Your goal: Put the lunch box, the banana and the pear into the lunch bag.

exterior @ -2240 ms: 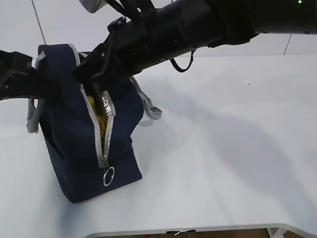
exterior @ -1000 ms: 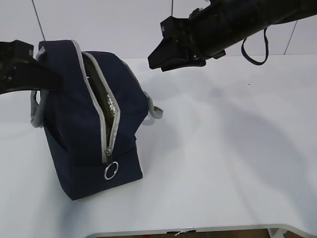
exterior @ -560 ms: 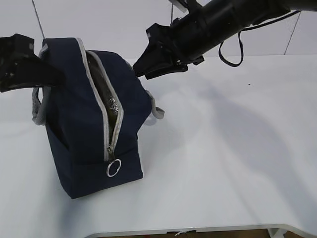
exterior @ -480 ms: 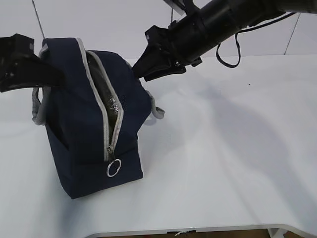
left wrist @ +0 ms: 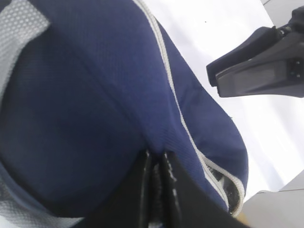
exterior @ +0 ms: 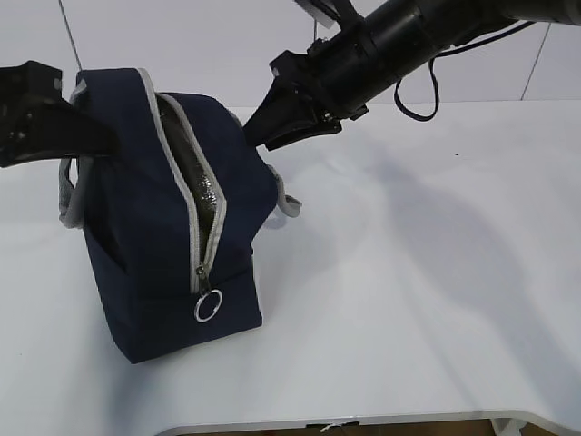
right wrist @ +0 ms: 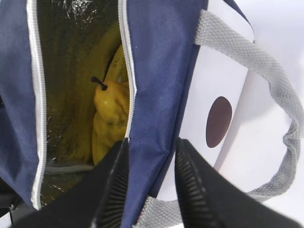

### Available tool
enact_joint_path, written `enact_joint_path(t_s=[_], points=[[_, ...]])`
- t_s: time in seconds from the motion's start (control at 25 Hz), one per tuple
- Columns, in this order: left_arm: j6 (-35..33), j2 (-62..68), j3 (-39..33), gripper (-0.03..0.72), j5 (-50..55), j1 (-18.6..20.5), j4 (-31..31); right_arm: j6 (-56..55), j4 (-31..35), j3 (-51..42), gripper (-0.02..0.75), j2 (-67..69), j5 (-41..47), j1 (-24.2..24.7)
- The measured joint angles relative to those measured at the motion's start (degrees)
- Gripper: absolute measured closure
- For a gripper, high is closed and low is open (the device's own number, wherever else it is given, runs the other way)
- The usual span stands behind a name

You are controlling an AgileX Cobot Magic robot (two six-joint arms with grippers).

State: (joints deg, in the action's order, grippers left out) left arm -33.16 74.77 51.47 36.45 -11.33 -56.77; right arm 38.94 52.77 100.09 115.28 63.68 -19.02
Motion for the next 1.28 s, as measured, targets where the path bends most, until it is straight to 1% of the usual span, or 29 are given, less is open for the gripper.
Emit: enact_joint_path(t_s=[0.4,0.72,0.8,0.96,1.28], points=[[0.0,0.0,0.0,0.69,-1.14,0.0,0.0,0.75,0.0,0.0,0.444,0.31,-0.11,0.0],[0.0,1.28,0.0,0.69,-1.33,0.0,0.0,1.67,3.75,0.0,0.444,2.42,-0.01,0.0],[0.0,1.41,0.0,0.69,-1.33,0.0,0.0,2.99,5.44,0.0,0.46,2.51,0.08,0.0],[0.0,1.66,0.0,0.69,-1.33,0.0,0.0,4.53,8.28,0.0,0.523,2.51,0.11,0.0],[0.0,1.88,0.0,0.69,-1.36,0.0,0.0,5.39,10.6,0.0,0.538,3.08,1.56,0.0]])
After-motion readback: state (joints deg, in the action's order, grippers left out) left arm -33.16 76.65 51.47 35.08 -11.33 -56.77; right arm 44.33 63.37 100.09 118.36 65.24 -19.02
